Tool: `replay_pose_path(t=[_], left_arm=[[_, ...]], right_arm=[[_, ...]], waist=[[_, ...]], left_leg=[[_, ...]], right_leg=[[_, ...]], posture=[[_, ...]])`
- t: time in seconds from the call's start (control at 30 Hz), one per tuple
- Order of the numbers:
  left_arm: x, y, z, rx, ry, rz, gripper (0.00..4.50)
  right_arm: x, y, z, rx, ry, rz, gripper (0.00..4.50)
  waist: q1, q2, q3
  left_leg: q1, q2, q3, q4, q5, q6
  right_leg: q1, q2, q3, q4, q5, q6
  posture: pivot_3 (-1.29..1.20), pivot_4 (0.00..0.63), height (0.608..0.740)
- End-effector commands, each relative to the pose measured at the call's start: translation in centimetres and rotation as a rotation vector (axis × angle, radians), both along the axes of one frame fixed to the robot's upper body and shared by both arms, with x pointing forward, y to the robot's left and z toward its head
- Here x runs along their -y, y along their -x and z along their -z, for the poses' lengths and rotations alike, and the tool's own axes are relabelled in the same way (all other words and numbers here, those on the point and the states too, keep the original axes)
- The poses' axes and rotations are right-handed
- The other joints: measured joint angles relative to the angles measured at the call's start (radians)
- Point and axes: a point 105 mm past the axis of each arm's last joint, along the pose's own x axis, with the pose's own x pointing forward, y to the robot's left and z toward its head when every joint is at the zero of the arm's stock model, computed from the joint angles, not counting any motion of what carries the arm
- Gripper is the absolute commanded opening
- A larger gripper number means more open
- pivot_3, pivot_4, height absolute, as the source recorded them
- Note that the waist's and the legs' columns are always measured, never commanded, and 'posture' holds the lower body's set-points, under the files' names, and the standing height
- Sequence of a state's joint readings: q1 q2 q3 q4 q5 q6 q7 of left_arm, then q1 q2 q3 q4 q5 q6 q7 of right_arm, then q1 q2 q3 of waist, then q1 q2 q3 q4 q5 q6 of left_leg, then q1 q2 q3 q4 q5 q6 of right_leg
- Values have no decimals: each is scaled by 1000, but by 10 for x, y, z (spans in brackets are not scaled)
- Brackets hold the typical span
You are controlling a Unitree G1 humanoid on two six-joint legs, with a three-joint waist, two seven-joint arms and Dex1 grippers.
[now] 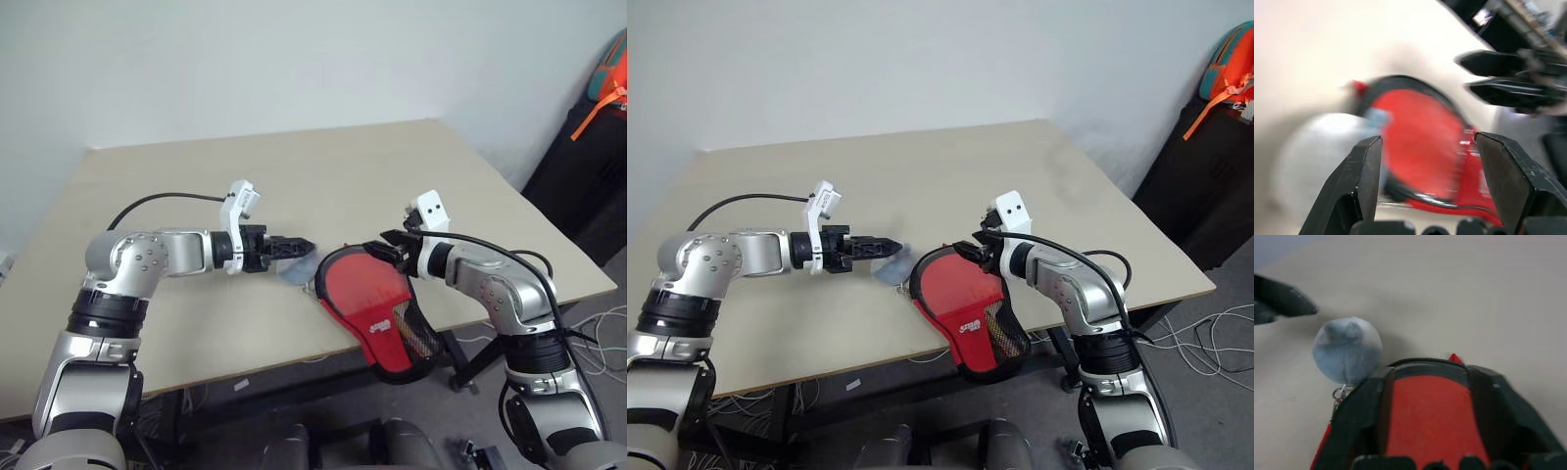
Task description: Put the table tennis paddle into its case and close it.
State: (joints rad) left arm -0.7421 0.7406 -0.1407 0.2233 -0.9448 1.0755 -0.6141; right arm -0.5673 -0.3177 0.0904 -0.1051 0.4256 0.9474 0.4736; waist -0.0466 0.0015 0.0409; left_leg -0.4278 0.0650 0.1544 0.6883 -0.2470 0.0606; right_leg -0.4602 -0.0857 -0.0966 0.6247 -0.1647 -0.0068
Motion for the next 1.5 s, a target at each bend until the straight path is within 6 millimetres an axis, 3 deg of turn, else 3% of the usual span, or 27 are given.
replay_pose_path(t=[0.03, 0.27, 0.37, 0.43, 0.47, 0.6, 0.73, 0.9, 1.1, 1.17, 1.27, 1.33, 1.5], left_arm=[[-3, -12, -14, 76, -33, 23, 3183], [-8, -27, 14, 109, -185, 42, 3183], [-8, -28, 30, 133, -269, 78, 3766], [-7, -29, 36, 127, -279, 84, 4417], [-6, -28, 39, 120, -287, 95, 4465], [-4, -19, 49, 98, -310, 161, 4465], [-3, -18, 59, 69, -344, 171, 4465], [1, -23, 59, 61, -320, 157, 4465], [4, -29, 56, 56, -294, 130, 4465], [6, -31, 53, 54, -276, 124, 4500], [3, -35, 53, 51, -280, 95, 3872], [2, -36, 53, 48, -285, 91, 3187], [2, -44, 49, 48, -280, 61, 1578]], right_arm=[[-6, -4, 1, -9, 9, 10, 2157], [-23, -2, 17, -35, 27, -12, 2157], [-26, -2, 22, -43, 36, -8, 2111], [-25, -2, 25, -49, 44, -2, 2111], [-25, -1, 26, -53, 45, 0, 2111], [-24, 2, 30, -71, 46, -10, 2111], [-26, 12, 45, -124, 97, -51, 2111], [-20, 17, 71, -167, 223, -48, 2111], [-16, 17, 79, -165, 272, -43, 2111], [-17, 17, 78, -162, 266, -48, 1752], [-17, 17, 77, -165, 257, -44, 863], [-16, 16, 78, -174, 252, -36, 130], [-15, 17, 81, -189, 254, -36, 0]], waist=[[0, 0, 0], [0, 0, 0], [0, 0, 0], [0, 0, 0], [0, 0, 0], [0, 0, 0], [0, 0, 0], [0, -1, 0], [1, -4, -3], [1, -5, -3], [0, -5, -3], [0, -5, -3], [0, -7, -4]], left_leg=[[0, 0, 0, 0, 0, 0], [0, 0, 0, 0, 0, 0], [-1, 0, 0, 0, 0, 0], [-1, 0, 0, 0, 0, 0], [-1, 0, 0, 0, 0, 0], [-1, 0, 0, 0, 0, 0], [-1, 0, -1, 1, 0, 1], [0, 1, -1, 1, 0, 1], [0, 1, -3, 3, 0, 1], [0, 1, -4, 3, 0, 1], [0, 1, -5, 3, 0, 1], [0, 1, -5, 3, 0, 1], [0, 1, -4, 3, 0, 1]], right_leg=[[0, 0, 0, 0, 0, 0], [0, 0, 0, 0, 0, 0], [-1, 0, 0, 0, 0, 0], [-1, 0, 0, 0, 0, 0], [-1, 0, 0, 0, 0, 0], [-1, 0, 0, 0, 0, 0], [-1, 0, 0, 0, 0, 0], [-1, 0, 0, 1, 0, 0], [1, 0, 0, 1, 0, 0], [1, 0, -1, 1, 0, 0], [1, 0, 0, 1, 0, 0], [1, 0, 0, 1, 0, 0], [1, 0, -1, 2, 0, 0]], posture=[[0, 0, 724], [0, 0, 724], [0, 0, 724], [0, 0, 724], [0, 0, 724], [0, 0, 724], [0, 0, 724], [0, 0, 724], [0, 0, 724], [0, 0, 724], [0, 0, 724], [0, 0, 724], [0, 0, 724]])
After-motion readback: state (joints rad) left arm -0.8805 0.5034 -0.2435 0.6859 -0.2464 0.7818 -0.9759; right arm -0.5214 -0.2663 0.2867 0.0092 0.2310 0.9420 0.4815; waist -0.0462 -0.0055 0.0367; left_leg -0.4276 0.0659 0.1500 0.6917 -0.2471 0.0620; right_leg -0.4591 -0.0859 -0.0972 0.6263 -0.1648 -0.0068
